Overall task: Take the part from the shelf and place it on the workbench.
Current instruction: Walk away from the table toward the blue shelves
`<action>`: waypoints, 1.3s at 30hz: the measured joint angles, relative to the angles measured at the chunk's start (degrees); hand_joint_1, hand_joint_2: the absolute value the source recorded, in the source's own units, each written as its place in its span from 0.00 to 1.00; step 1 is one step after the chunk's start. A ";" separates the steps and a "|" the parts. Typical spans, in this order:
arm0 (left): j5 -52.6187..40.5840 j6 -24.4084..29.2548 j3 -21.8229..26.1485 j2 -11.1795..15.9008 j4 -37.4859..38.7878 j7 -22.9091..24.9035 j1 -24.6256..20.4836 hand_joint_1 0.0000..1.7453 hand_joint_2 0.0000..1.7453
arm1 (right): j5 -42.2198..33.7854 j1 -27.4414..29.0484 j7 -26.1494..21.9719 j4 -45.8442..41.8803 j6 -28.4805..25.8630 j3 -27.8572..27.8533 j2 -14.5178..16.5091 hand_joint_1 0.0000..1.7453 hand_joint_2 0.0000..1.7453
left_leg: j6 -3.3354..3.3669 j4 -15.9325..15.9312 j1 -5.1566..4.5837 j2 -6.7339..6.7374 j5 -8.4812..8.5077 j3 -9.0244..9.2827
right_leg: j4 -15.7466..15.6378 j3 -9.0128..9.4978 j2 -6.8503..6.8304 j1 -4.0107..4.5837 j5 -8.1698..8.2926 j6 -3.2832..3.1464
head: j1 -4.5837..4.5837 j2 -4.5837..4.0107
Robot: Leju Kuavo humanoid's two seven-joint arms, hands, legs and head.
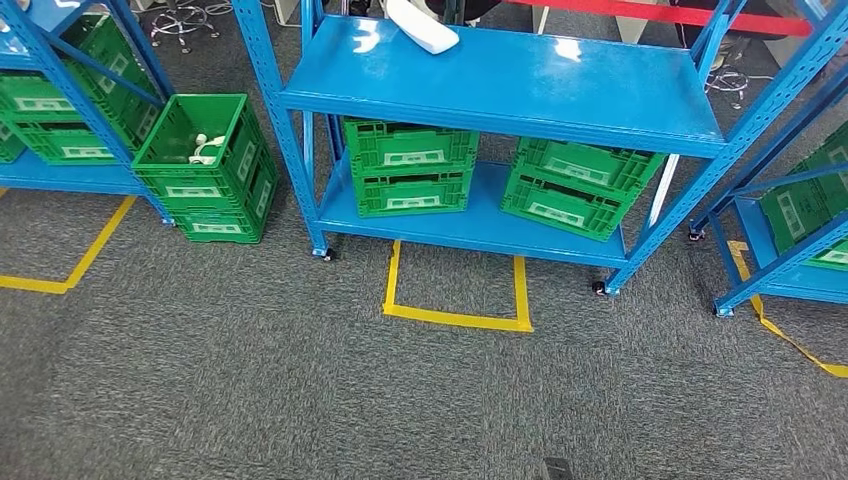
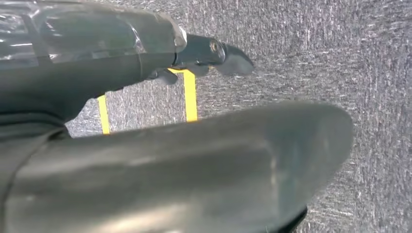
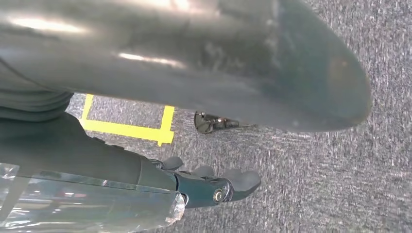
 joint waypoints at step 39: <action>0.03 0.00 0.00 -0.38 -0.02 -0.37 -0.10 0.00 0.00 | -0.85 0.00 0.17 0.02 -0.73 0.55 -0.32 0.00 0.00 | 1.80 -0.93 -0.38 0.60 0.14 0.85 | -0.08 0.24 0.16 -0.64 -0.34 2.09 | -0.23 0.00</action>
